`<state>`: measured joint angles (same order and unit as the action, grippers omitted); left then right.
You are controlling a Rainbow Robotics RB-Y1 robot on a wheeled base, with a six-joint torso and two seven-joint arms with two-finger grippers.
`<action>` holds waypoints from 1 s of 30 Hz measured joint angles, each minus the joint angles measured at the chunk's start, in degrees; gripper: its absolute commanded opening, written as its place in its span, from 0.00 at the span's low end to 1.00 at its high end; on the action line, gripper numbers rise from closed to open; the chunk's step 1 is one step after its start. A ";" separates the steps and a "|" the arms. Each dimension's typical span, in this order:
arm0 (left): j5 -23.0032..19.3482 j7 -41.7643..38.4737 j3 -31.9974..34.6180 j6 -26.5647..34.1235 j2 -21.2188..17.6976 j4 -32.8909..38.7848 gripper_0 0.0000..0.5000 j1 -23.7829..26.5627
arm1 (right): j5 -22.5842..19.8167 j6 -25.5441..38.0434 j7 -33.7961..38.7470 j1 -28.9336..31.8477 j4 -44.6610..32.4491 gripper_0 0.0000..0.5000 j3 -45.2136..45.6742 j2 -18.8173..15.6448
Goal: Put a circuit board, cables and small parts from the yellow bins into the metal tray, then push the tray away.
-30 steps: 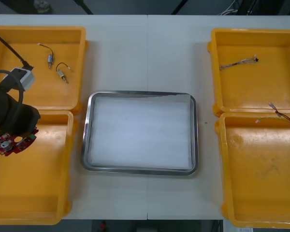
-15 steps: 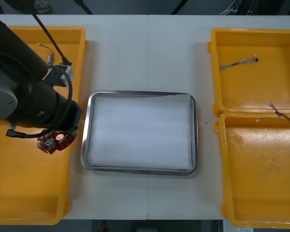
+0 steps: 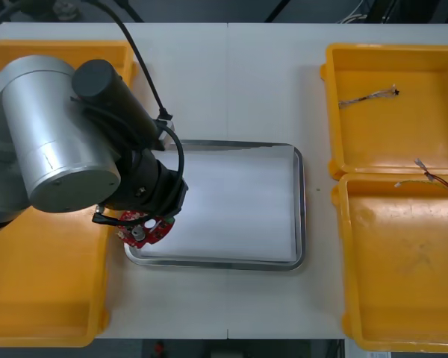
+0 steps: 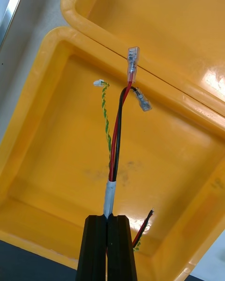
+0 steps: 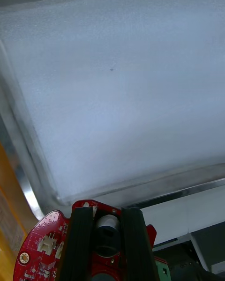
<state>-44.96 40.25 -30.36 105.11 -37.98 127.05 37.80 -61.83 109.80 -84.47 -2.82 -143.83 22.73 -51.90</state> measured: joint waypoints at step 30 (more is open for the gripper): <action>7.68 0.00 -12.79 -15.61 0.12 -13.64 0.00 0.00 | -0.75 0.00 0.00 -0.06 0.01 0.00 0.00 0.00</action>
<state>-37.27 40.25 -43.15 89.50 -37.87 113.41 37.79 -62.58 109.80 -84.48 -2.88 -143.83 22.73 -51.90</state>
